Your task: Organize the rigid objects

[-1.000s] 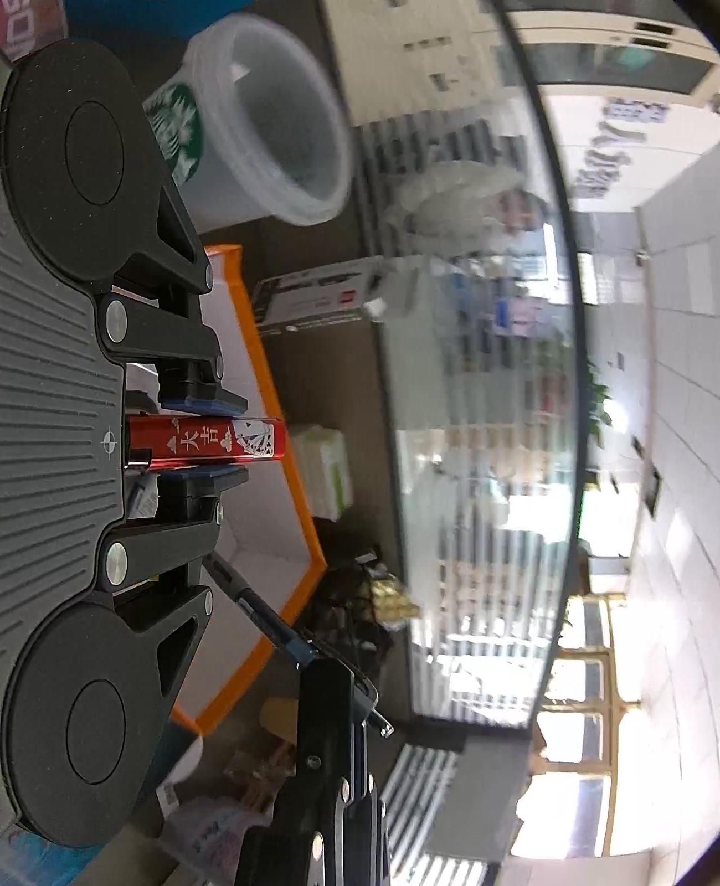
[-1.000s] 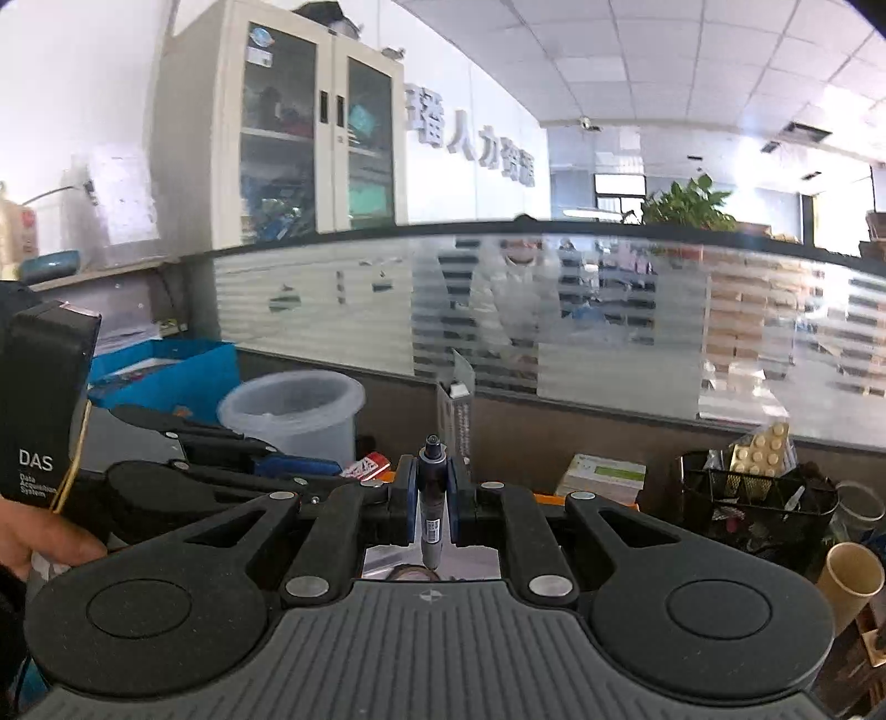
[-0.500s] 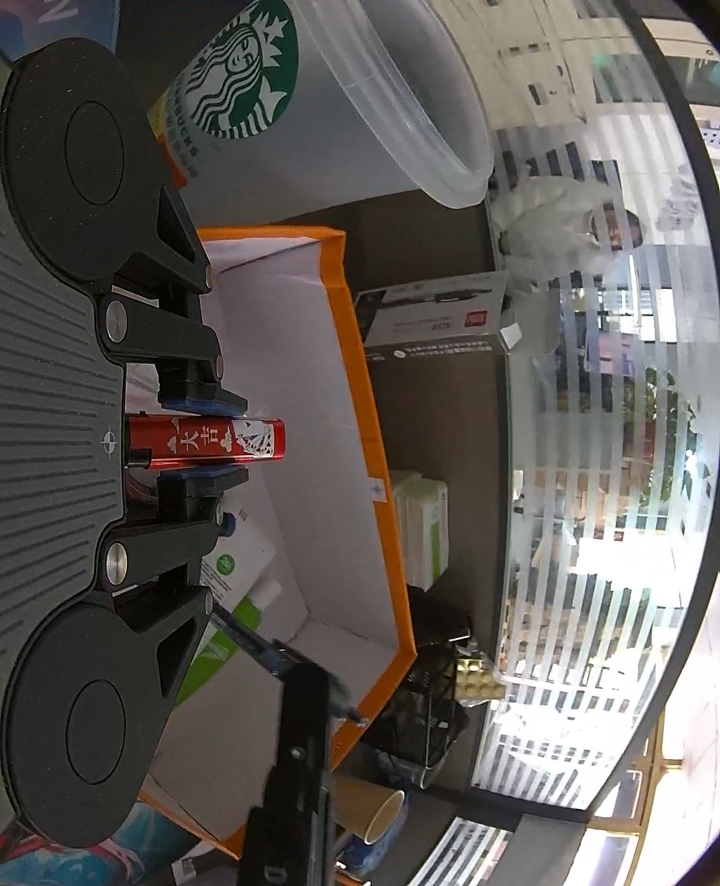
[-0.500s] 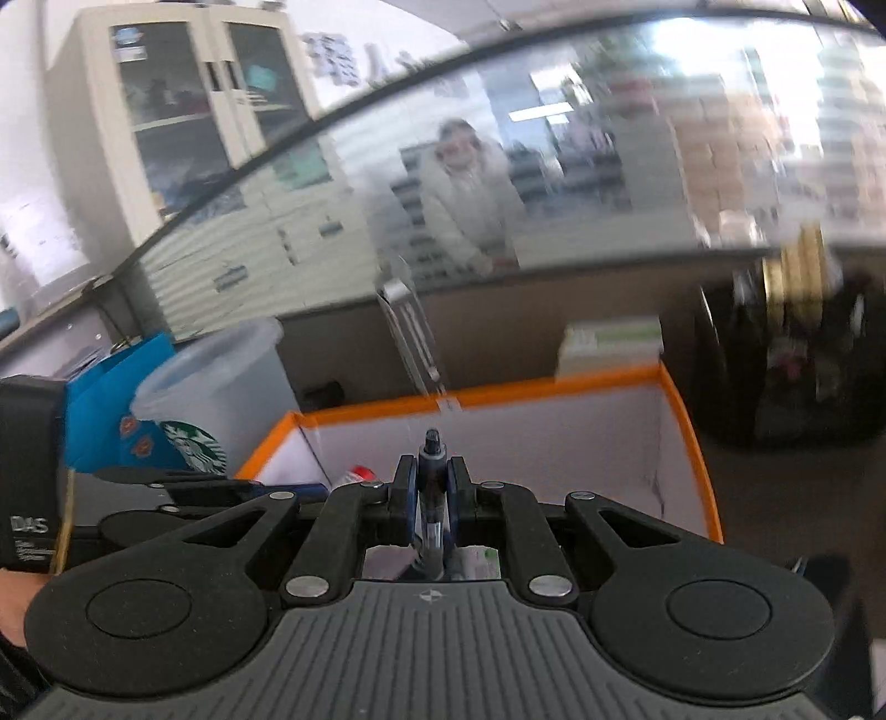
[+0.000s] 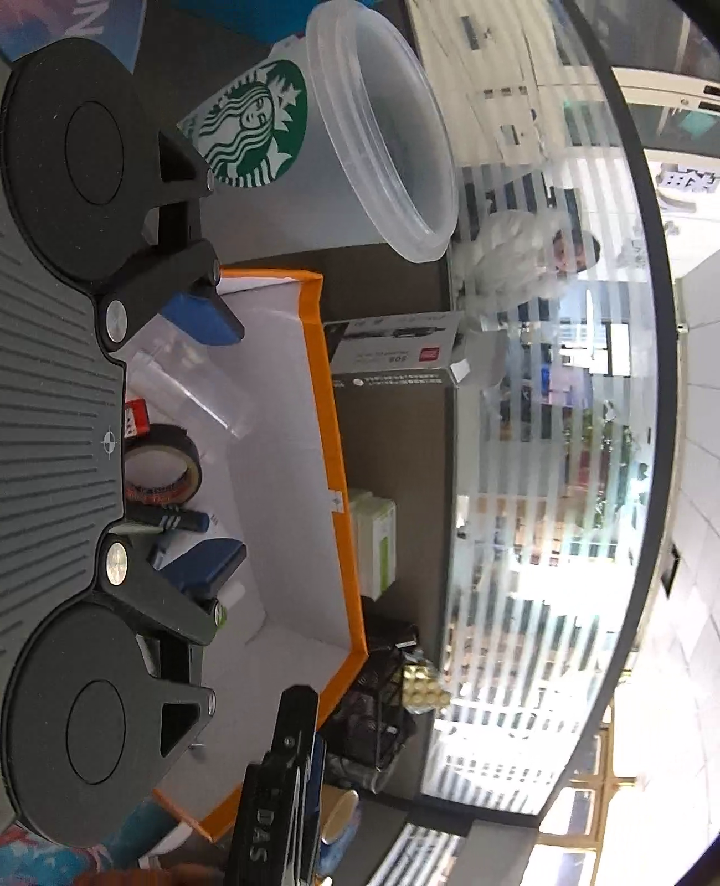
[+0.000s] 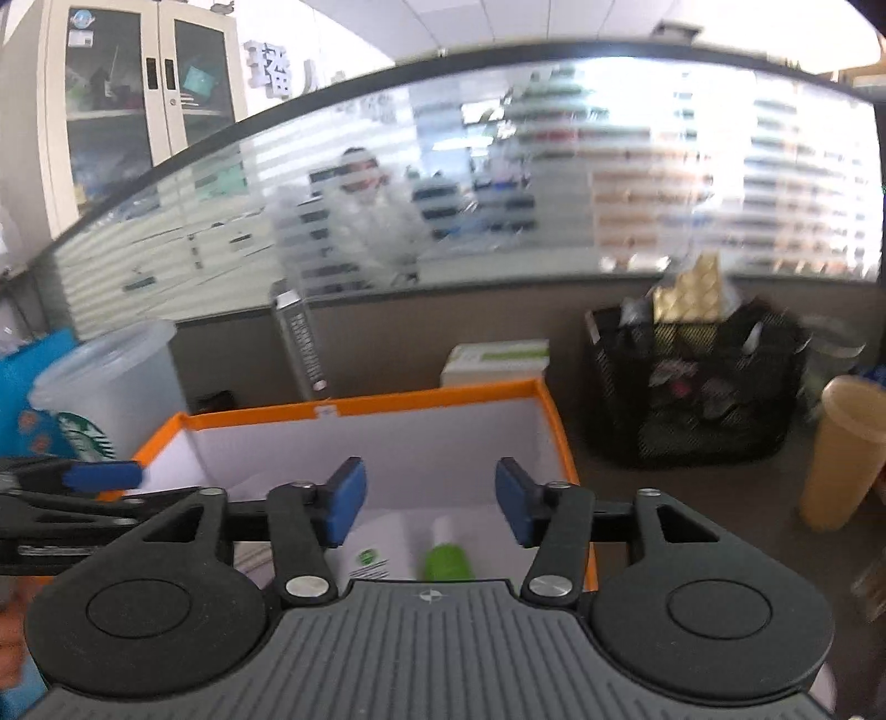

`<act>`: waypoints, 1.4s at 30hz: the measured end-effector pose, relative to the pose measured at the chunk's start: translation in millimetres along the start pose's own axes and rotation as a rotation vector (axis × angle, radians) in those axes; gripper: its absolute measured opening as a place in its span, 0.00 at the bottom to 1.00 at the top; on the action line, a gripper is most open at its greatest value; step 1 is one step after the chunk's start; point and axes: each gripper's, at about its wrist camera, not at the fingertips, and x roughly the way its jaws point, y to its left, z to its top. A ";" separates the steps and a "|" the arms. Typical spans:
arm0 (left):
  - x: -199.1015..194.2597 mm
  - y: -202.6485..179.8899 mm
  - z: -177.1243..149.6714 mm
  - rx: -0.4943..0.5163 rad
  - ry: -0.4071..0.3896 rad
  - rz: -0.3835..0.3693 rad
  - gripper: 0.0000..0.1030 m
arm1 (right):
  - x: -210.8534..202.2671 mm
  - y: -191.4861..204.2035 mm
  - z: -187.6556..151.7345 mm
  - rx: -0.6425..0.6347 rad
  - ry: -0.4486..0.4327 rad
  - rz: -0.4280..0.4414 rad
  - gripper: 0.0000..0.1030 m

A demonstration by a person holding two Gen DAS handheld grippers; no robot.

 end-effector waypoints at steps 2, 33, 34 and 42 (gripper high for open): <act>-4.9 0.7 -0.1 -0.012 -0.014 -0.007 0.81 | -3.3 4.2 0.4 0.003 -0.011 0.010 0.48; -38.5 -12.5 -13.6 -0.018 -0.095 0.096 1.00 | -37.0 59.3 -28.2 -0.039 -0.304 -0.220 1.00; -38.3 -12.5 -13.8 -0.019 -0.093 0.095 1.00 | -36.9 59.0 -28.2 -0.038 -0.302 -0.219 1.00; -36.8 -14.1 -14.0 -0.015 -0.092 0.092 1.00 | -35.0 59.6 -28.9 -0.037 -0.299 -0.220 1.00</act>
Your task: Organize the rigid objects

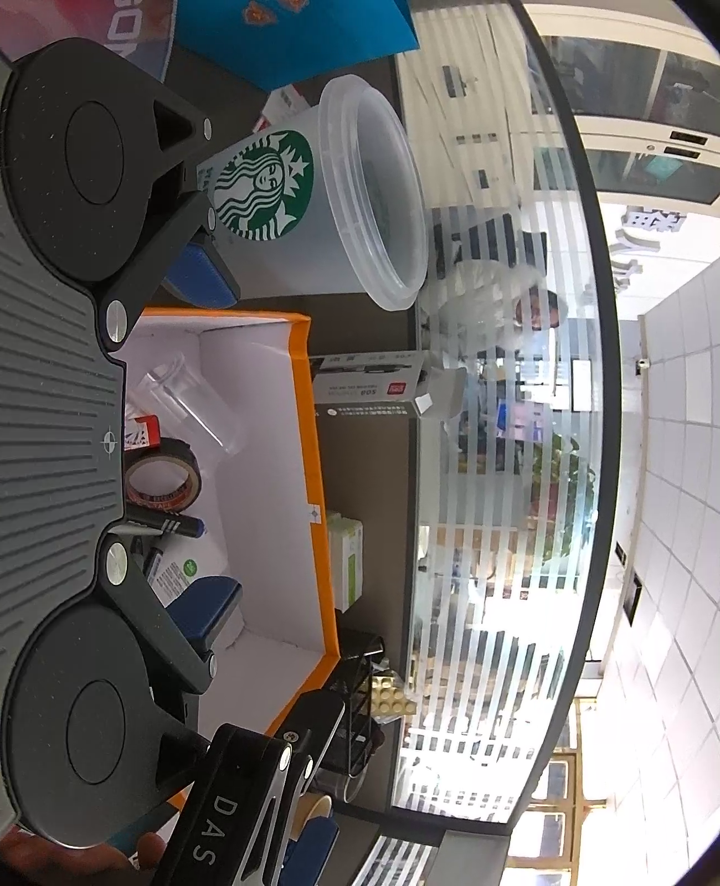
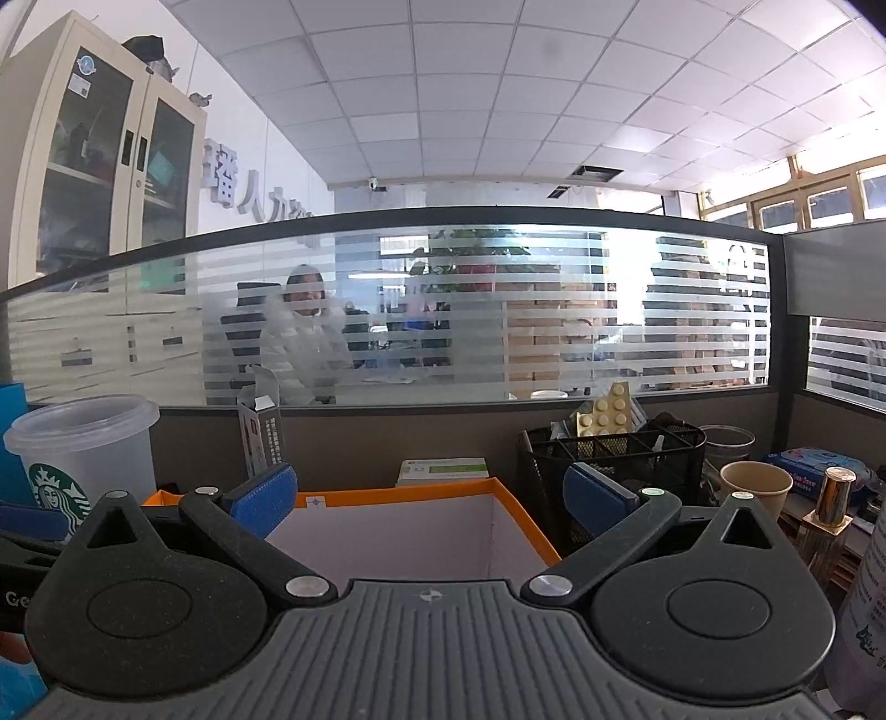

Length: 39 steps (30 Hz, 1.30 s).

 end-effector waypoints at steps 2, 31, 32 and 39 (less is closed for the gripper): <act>0.6 -0.2 -0.2 0.000 0.002 0.000 1.00 | -1.1 -0.6 0.7 -0.001 -0.001 0.000 1.00; -4.2 -4.0 -1.2 0.019 0.001 0.003 1.00 | -0.8 -1.6 -0.2 -0.005 0.004 0.001 1.00; -4.2 -4.0 -1.0 0.020 0.001 0.003 1.00 | -0.8 -1.6 -0.2 -0.004 0.003 0.001 1.00; -8.2 -4.2 -0.2 0.027 -0.009 -0.002 1.00 | -2.2 -1.5 -1.5 -0.003 -0.007 0.012 1.00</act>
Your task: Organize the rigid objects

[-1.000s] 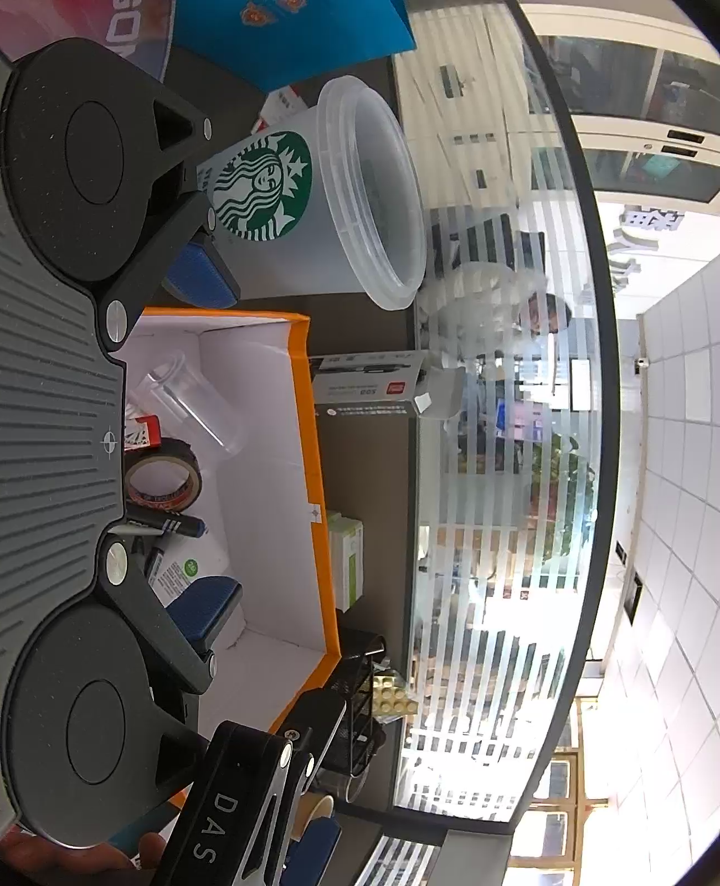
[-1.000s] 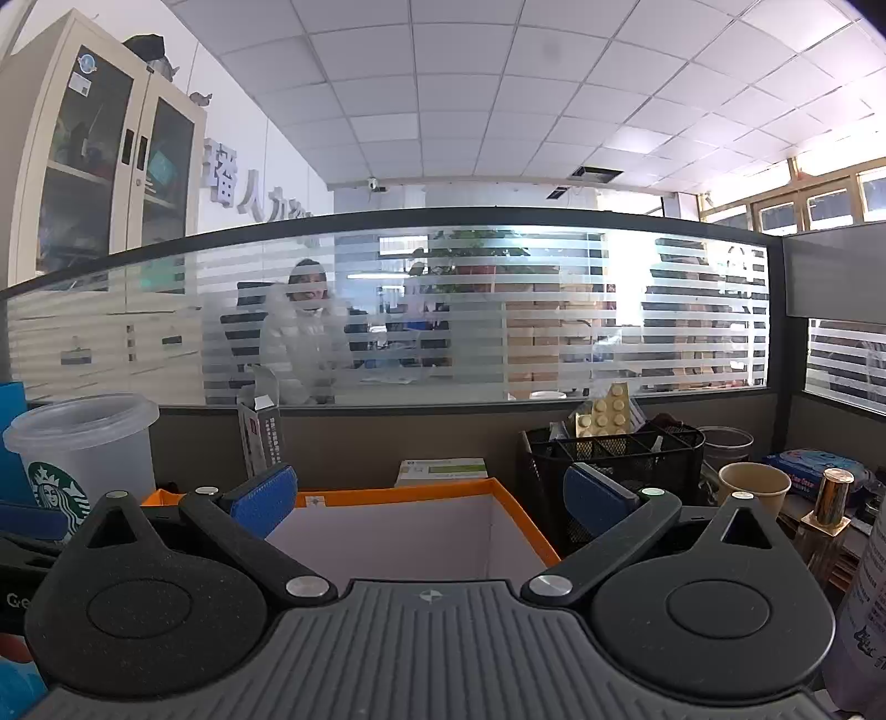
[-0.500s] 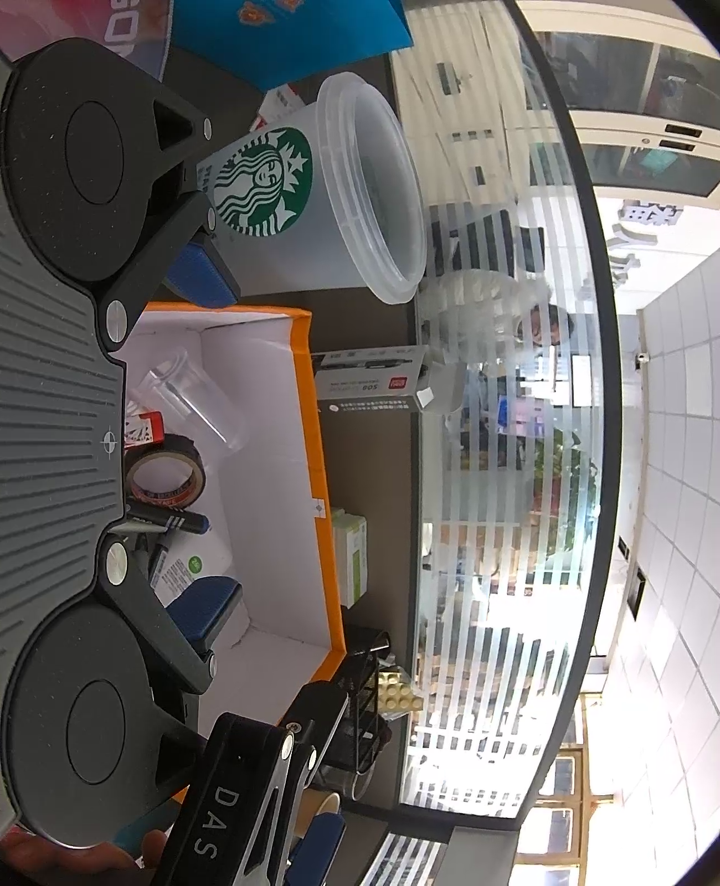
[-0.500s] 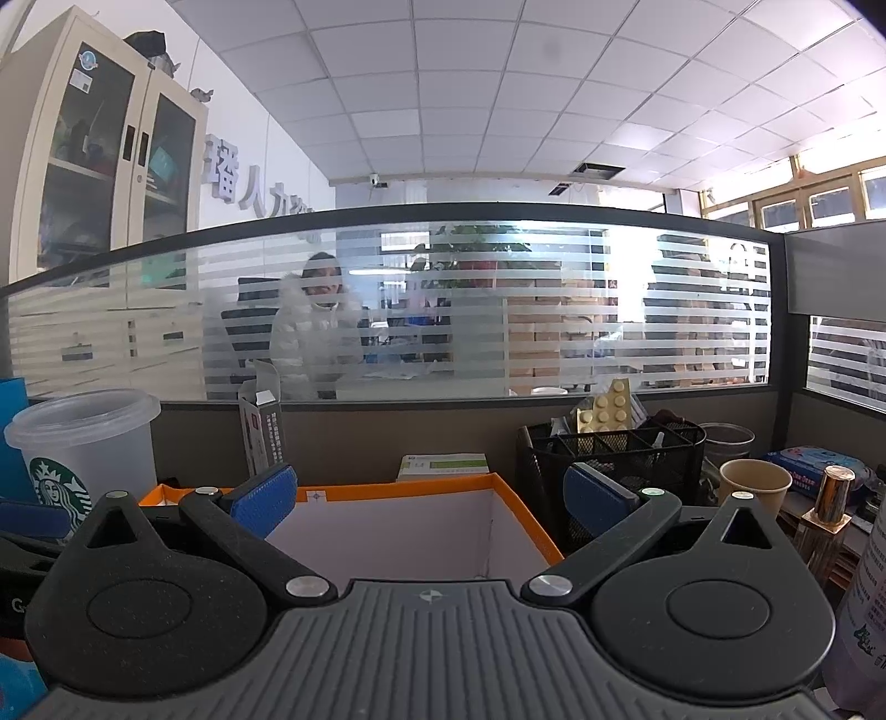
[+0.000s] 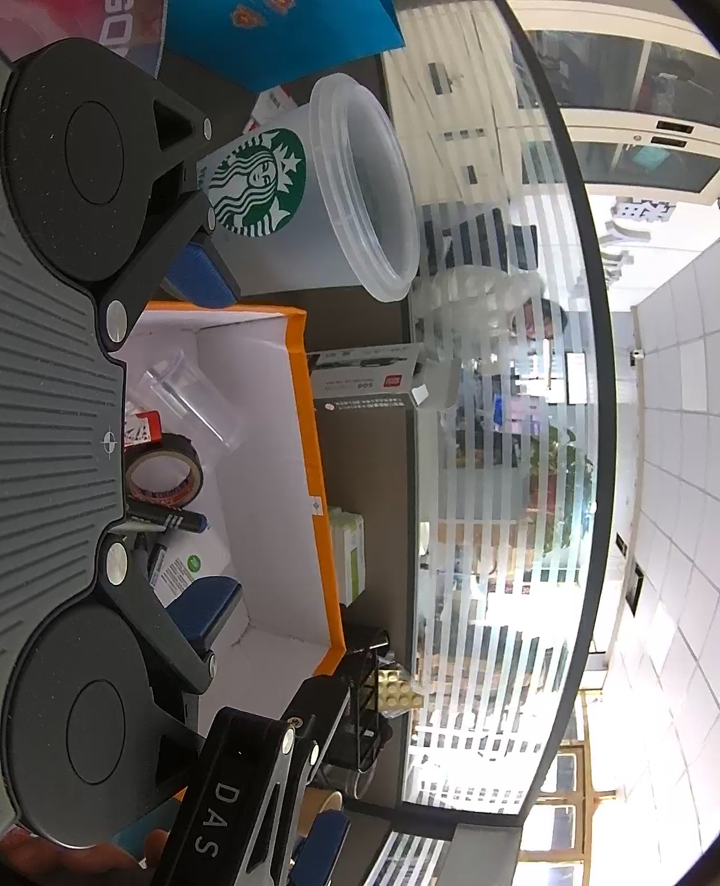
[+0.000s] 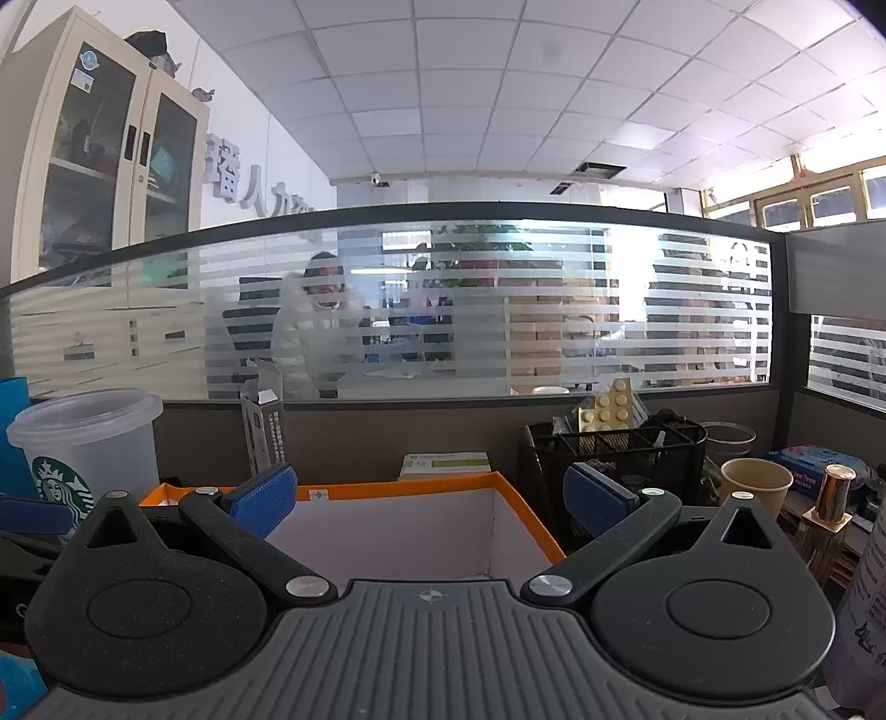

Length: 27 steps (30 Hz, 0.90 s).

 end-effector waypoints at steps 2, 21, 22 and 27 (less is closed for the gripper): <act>0.5 0.2 0.0 0.000 -0.001 0.000 1.00 | -1.3 0.1 0.1 -0.002 -0.006 0.005 1.00; -0.7 -2.6 -0.9 0.017 -0.008 0.004 1.00 | -6.5 0.9 3.4 0.003 -0.018 0.009 1.00; -0.4 -3.3 -1.1 0.020 -0.009 0.006 1.00 | -6.5 1.0 3.3 0.004 -0.020 0.007 1.00; 2.1 -7.1 -2.6 0.045 -0.007 0.036 1.00 | -8.1 0.5 4.1 0.004 -0.023 0.010 1.00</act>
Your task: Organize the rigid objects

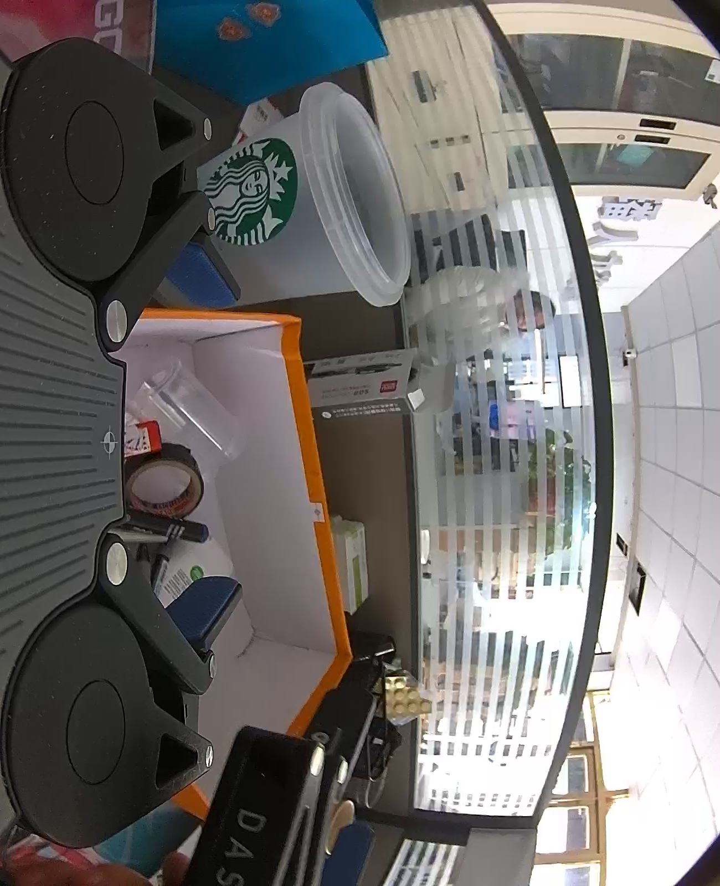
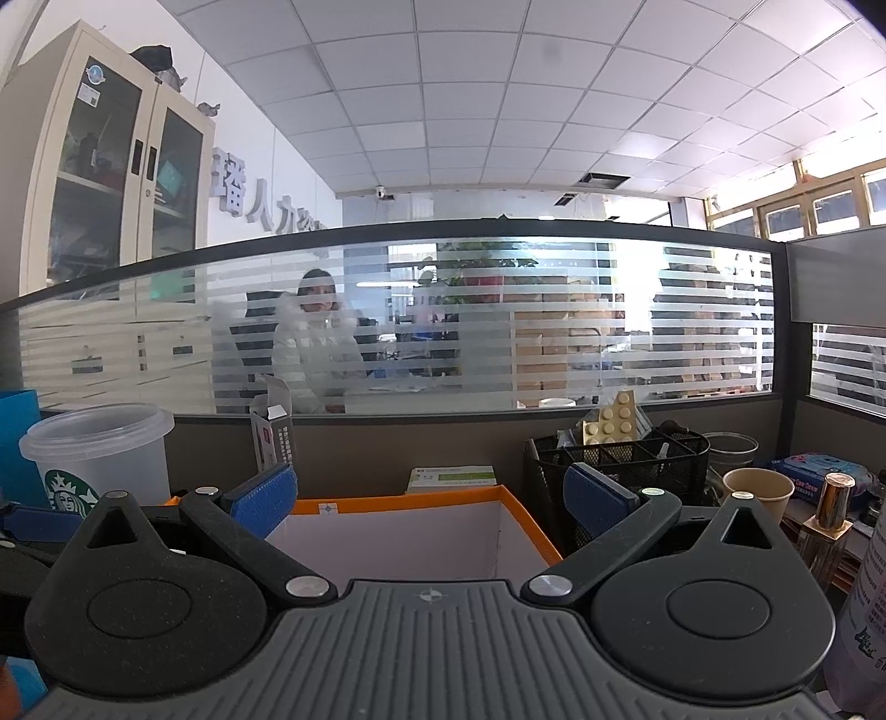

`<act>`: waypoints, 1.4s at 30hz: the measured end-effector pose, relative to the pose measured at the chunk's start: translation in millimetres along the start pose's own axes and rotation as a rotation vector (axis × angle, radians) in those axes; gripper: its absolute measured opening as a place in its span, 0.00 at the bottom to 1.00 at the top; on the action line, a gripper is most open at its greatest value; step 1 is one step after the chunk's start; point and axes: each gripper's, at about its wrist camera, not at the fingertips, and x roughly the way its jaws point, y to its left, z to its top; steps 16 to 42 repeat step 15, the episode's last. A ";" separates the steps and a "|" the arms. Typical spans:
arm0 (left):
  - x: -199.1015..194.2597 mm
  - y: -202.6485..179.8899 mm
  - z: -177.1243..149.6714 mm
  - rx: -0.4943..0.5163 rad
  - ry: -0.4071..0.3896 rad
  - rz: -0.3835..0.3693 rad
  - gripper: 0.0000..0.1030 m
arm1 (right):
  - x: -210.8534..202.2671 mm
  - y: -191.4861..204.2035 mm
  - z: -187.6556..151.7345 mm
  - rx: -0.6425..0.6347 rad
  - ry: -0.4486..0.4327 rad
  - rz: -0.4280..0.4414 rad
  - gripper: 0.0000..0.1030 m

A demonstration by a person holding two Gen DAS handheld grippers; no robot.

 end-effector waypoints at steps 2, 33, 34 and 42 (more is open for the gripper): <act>0.5 0.7 -0.4 0.001 0.001 0.001 1.00 | -1.9 0.0 0.9 0.001 -0.003 0.003 1.00; -3.3 3.2 -3.1 -0.006 -0.037 -0.025 1.00 | -4.0 -0.3 2.1 0.002 -0.006 0.007 1.00; -3.3 3.2 -3.1 -0.006 -0.037 -0.025 1.00 | -4.0 -0.3 2.1 0.002 -0.006 0.007 1.00; -3.3 3.2 -3.1 -0.006 -0.037 -0.025 1.00 | -4.0 -0.3 2.1 0.002 -0.006 0.007 1.00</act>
